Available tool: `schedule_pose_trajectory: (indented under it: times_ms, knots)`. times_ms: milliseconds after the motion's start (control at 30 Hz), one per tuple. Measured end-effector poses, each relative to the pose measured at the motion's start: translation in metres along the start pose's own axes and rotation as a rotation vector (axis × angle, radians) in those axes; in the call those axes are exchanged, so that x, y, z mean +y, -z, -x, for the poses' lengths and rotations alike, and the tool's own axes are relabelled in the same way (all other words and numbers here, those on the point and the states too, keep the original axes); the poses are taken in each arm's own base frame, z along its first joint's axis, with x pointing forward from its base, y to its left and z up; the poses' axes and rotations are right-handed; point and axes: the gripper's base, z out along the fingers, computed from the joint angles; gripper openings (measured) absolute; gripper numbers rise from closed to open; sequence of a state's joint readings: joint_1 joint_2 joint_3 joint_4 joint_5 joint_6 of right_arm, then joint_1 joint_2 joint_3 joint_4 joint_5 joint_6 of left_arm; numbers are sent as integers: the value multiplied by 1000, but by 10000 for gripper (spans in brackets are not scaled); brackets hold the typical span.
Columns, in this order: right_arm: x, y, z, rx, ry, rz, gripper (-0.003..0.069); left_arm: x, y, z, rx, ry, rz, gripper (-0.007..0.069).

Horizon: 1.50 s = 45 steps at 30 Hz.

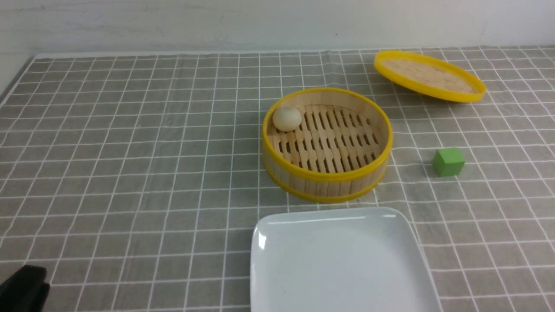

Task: Put the steamed buns into the plate on the grey tablecloth.
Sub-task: 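Reach into the bamboo steamer and grasp a bun with the left gripper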

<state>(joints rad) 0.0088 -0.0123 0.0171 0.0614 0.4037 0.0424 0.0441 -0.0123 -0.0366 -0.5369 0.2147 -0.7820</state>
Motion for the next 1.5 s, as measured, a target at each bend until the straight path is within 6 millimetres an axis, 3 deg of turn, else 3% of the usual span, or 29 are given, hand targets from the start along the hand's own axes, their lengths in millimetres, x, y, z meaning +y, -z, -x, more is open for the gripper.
schedule_pose_trajectory:
  times_ms: [67,100,133,200,233,267,333,367,400,467,567,600,633,700,833,867,900,933,967,1133,1300,1500]
  knots:
    - [0,0,0,0,0,0,240,-36,9,9,-35,-154,-92,141]
    - [0,0,0,0,0,0,240,-40,9,10,-37,-155,-100,141]
    - [0,0,0,0,0,0,240,-75,13,18,-39,-312,-118,85]
    - [0,0,0,0,0,0,240,-102,5,21,58,-450,-31,31]
    - [0,0,0,0,0,0,240,-103,3,20,93,-477,-1,23]
    - [0,0,0,0,0,0,240,-119,-11,20,243,-557,112,6]
    - [0,0,0,0,0,0,240,-122,-41,17,537,-633,331,2]
    - [0,0,0,0,0,0,240,-123,-48,17,572,-647,353,2]
    - [0,0,0,0,0,0,240,-124,-67,17,761,-706,449,2]
    - [0,0,0,0,0,0,240,-118,-99,16,967,-739,525,2]
    - [0,0,0,0,0,0,240,-115,-150,9,1170,-746,466,2]
    - [0,0,0,0,0,0,240,-115,-153,6,1183,-742,451,2]
    - [0,0,0,0,0,0,240,-118,-176,-5,1252,-754,392,2]
    - [0,0,0,0,0,0,240,-121,-192,-14,1283,-760,359,2]
    - [0,0,0,0,0,0,240,-136,-248,-61,1319,-855,307,39]
    - [0,0,0,0,0,0,240,-137,-250,-64,1319,-874,306,41]
    - [0,0,0,0,0,0,240,-141,-269,-78,1293,-931,314,73]
    - [0,0,0,0,0,0,240,-144,-270,-79,1284,-941,308,76]
    - [0,0,0,0,0,0,240,-146,-286,-92,1252,-987,317,109]
    - [0,0,0,0,0,0,240,-152,-317,-124,1201,-1065,339,223]
    - [0,0,0,0,0,0,240,-150,-355,-159,1175,-1180,310,409]
    - [0,0,0,0,0,0,240,-140,-389,-181,1146,-1263,304,522]
